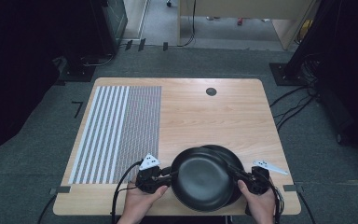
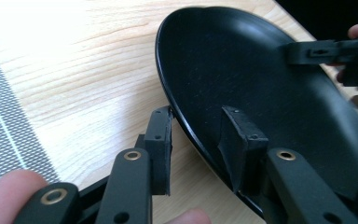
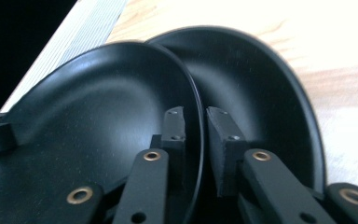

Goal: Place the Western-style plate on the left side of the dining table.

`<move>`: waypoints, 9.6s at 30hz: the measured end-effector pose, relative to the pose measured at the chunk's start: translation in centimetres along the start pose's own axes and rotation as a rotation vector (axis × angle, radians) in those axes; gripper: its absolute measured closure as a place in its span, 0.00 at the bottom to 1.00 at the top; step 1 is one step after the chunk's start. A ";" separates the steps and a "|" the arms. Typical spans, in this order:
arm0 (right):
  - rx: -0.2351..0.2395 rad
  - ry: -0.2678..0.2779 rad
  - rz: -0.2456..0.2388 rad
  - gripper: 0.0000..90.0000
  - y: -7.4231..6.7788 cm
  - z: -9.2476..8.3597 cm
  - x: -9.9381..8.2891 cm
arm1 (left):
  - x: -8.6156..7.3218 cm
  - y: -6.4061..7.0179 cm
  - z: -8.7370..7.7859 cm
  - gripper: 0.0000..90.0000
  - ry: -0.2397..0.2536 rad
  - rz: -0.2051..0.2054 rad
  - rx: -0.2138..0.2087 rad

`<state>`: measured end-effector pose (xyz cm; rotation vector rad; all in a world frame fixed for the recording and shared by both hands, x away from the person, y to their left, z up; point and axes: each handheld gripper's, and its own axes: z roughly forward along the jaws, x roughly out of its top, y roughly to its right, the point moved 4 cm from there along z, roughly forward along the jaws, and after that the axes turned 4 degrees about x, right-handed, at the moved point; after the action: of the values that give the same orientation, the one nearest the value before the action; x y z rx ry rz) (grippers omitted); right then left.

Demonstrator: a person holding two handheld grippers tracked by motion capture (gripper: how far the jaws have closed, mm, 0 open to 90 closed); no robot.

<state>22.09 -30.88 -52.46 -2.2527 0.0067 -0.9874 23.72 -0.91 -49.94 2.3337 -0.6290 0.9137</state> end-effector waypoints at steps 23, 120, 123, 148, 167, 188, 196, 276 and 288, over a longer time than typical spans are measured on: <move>0.066 0.107 0.213 0.96 -0.7 -0.6 0.2 | -0.7 -1.2 -0.1 0.80 -0.006 -0.154 -0.096; 0.243 -0.137 0.071 0.94 -15.8 27.1 12.3 | 4.3 -24.9 -9.7 0.87 0.301 -0.516 0.239; 0.236 -0.146 0.080 0.94 -15.5 28.0 12.2 | 4.2 -25.4 -9.4 0.87 0.294 -0.521 0.245; 0.190 -0.182 0.087 0.92 -14.1 33.9 11.6 | 3.1 -29.1 -6.9 0.87 0.270 -0.599 0.310; 0.154 -0.147 0.069 0.91 -14.0 35.5 11.9 | 2.9 -29.6 -6.1 0.86 0.272 -0.614 0.336; 0.137 -0.101 0.024 0.91 -13.8 36.0 11.8 | 2.5 -29.5 -5.6 0.80 0.239 -0.579 0.333; 0.088 -0.079 -0.013 0.84 -14.3 35.9 11.8 | 3.0 -28.9 -5.9 0.52 0.276 -0.491 0.376; -0.158 0.100 -0.147 0.27 -0.2 6.2 12.0 | -3.1 -21.7 -11.4 0.15 0.167 -0.336 0.532; -0.220 0.113 -0.122 0.27 4.7 1.6 8.9 | -4.6 -21.6 -11.5 0.15 0.149 -0.283 0.576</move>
<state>30.67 -35.87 -50.20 -2.4160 0.0293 -1.2307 28.22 23.39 -53.04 2.7140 0.0465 1.2359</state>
